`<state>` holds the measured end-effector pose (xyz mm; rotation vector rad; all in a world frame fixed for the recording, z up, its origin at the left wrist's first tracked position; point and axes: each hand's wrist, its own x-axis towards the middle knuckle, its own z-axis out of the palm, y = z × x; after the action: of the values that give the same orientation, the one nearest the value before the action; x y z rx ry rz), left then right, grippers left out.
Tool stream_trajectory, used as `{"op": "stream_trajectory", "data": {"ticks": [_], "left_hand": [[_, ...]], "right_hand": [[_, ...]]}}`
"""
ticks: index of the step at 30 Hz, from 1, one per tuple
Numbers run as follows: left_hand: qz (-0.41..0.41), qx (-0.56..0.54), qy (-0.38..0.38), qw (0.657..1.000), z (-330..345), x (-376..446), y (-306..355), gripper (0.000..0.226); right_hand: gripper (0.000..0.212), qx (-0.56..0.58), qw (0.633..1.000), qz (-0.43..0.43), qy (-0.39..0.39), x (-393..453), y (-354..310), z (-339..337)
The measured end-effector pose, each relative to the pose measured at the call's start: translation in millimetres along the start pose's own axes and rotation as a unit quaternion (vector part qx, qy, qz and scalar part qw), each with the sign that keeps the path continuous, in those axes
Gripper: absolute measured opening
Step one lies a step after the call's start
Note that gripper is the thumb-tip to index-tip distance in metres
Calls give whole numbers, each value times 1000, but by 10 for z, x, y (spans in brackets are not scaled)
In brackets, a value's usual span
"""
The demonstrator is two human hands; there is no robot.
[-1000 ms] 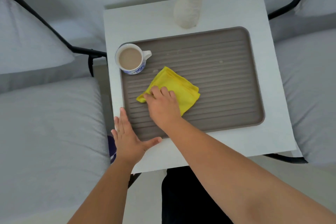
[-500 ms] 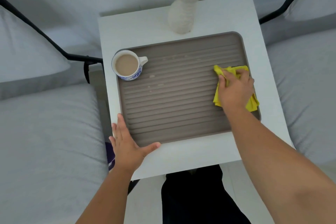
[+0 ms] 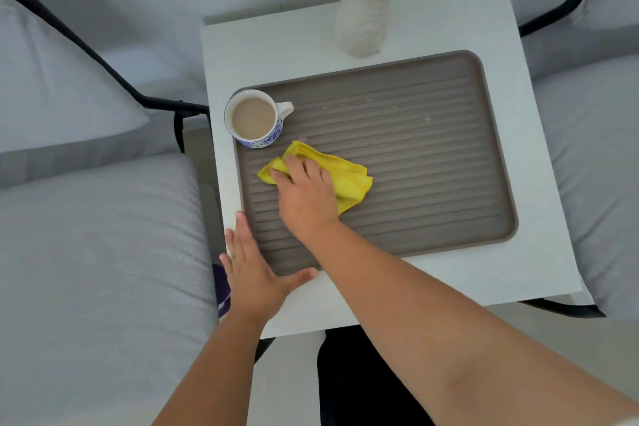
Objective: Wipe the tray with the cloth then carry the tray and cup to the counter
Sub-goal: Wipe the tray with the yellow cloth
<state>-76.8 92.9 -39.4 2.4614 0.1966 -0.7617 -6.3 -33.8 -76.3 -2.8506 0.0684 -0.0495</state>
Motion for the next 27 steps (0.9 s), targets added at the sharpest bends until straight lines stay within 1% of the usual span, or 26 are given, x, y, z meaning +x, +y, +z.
{"op": "stream_trajectory", "data": {"ticks": [2,5,8,13,15,18,21,23,25,27], "left_hand": [[2,2,0,1000,-1,-6,0,151],[5,9,-1,1000,-12,-19,-7,151],[7,18,0,1000,-21,-28,-9,150],[9,25,-1,1000,-19,-26,-15,148],[9,24,-4,1000,-21,-26,-16,148],[12,26,-4,1000,-24,-16,-23,147],[12,19,-6,1000,-17,-18,-27,149],[9,14,-6,1000,-14,-17,-25,150],[6,11,-6,1000,-14,-18,-27,151],[2,11,-4,1000,-10,-16,-31,151]], "right_hand": [[36,-20,999,-33,2,38,66,-28],[33,-35,996,-79,-1,31,341,-122],[33,-36,998,-59,-2,-45,696,-254],[33,-49,997,-32,48,-222,1353,-447],[33,-55,996,-25,60,-259,1452,-436],[33,-43,996,-1,74,-212,1308,-335],[33,-6,997,2,71,-53,906,-207],[32,19,998,-16,56,81,547,-119],[34,20,999,-39,23,164,227,-47],[38,7,999,-54,-2,204,94,-26]]}}
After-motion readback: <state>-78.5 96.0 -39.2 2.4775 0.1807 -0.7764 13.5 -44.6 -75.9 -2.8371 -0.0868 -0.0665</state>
